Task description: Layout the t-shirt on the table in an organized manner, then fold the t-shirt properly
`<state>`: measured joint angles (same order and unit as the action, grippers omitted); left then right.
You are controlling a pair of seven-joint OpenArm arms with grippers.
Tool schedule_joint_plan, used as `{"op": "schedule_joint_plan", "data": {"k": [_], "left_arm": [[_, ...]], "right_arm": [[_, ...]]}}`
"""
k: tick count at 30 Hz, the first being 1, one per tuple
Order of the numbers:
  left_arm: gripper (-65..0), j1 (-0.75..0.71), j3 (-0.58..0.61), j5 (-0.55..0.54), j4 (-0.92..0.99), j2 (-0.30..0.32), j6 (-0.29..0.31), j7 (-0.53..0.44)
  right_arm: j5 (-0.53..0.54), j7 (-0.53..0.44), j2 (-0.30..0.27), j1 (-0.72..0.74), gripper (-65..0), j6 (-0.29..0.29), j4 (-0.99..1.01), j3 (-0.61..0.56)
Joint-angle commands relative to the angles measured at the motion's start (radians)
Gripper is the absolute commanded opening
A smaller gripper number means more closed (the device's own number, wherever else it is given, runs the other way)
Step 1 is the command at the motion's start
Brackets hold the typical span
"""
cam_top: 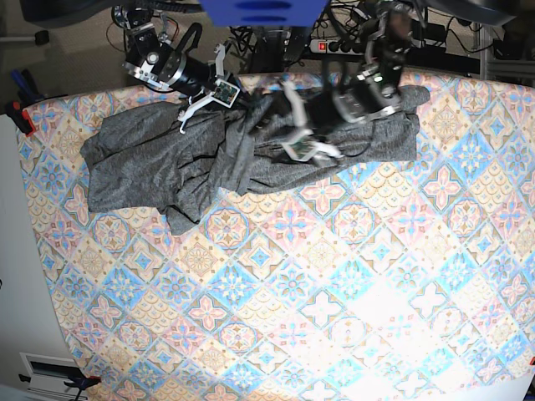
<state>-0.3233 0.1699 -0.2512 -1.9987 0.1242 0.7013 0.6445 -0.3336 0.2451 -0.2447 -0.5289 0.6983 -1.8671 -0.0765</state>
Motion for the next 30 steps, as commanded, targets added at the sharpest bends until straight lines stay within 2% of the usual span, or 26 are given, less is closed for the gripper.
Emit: {"op": "schedule_joint_plan", "data": {"k": [1,5,9,13,17,21,25,27,30], "left_arm": [[-28.5,0.014,-0.008,-0.012,-0.017,-0.027,-0.003,0.011],[-28.5,0.01,-0.062,-0.012,-0.017,-0.107,-0.003,0.065],[-28.1,-0.006,-0.103,-0.01,-0.014,-0.137,-0.003,0.07],[-28.1,-0.007,-0.1,-0.015,-0.012,-0.14,-0.003,0.07],[-28.2,-0.007,-0.108,-0.139,-0.012,-0.136,-0.003,0.07],[-28.4,-0.007,-0.157,-0.265,-0.004,-0.133,-0.003,0.07],[-28.4,-0.007,-0.218,-0.29,0.029,-0.131,-0.003,0.07],[-28.4,-0.007,-0.251,-0.29,0.039,-0.131,-0.003,0.07],[-28.4,-0.021,-0.298,-0.29,0.039,-0.131,-0.003,0.07]], "right_arm": [[0.02,-0.025,-0.003,0.002,-65.0,0.0,-0.016,0.004],[0.02,-0.025,-0.003,0.002,-65.0,0.0,-0.016,0.008],[0.02,-0.025,-0.003,0.002,-65.0,0.0,-0.016,0.008],[0.02,-0.025,-0.003,0.002,-53.5,0.0,-0.016,0.008],[0.02,-0.025,-0.003,-0.001,-43.4,0.0,-0.018,0.008],[0.021,-0.025,-0.003,-0.003,-39.4,0.0,-0.022,0.01],[0.021,-0.026,-0.002,-0.003,-39.2,0.0,-0.022,0.033],[0.023,-0.026,0.041,-0.003,-39.2,0.0,-0.022,0.083],[0.023,-0.034,0.12,0.002,-39.2,0.0,-0.022,0.234]]}}
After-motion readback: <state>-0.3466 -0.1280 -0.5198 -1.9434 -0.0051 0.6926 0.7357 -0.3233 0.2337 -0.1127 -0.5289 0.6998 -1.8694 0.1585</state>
